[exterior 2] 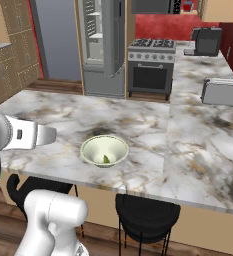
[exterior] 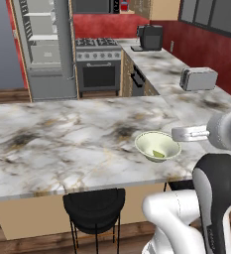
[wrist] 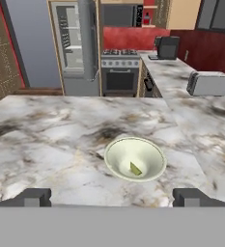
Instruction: There is a bowl on the dining counter. Grab a lemon wedge from the fridge and place it in the bowl. Then get the liquor bottle and glass cup from the cabinet and place them next to the bowl.
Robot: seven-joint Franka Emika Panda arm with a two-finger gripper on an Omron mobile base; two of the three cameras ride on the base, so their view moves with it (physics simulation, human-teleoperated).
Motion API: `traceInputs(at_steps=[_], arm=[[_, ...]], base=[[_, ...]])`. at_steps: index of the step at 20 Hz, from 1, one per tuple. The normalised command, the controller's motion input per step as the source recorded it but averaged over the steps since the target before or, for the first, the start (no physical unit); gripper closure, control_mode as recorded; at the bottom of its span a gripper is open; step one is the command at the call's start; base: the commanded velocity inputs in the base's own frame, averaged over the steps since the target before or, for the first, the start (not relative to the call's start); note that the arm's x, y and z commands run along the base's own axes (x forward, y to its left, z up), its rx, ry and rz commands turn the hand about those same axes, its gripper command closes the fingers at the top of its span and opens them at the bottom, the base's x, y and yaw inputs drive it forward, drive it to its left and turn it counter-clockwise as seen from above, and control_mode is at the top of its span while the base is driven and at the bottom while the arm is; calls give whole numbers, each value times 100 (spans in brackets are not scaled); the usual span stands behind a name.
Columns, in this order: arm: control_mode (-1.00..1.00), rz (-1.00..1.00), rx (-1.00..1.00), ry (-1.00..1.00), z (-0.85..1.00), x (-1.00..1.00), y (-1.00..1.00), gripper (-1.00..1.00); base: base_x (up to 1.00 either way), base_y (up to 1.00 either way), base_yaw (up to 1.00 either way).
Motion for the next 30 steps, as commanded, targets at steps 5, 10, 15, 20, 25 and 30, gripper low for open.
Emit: traceInputs(at_steps=[5,10,15,20,25,30], arm=[[-100,0,0,0,0,0,0,-100],[-100,0,0,0,0,-8,0,-100],[100,0,0,0,-1,-6,2,-100],[100,0,0,0,0,0,0,-100],[100,0,0,0,0,0,0,-100],[100,0,0,0,0,0,0,-100]], base=[[0,0,0],[0,0,0],[-17,44,-6],[-2,93,-12],[0,100,-16],[-21,100,-20]])
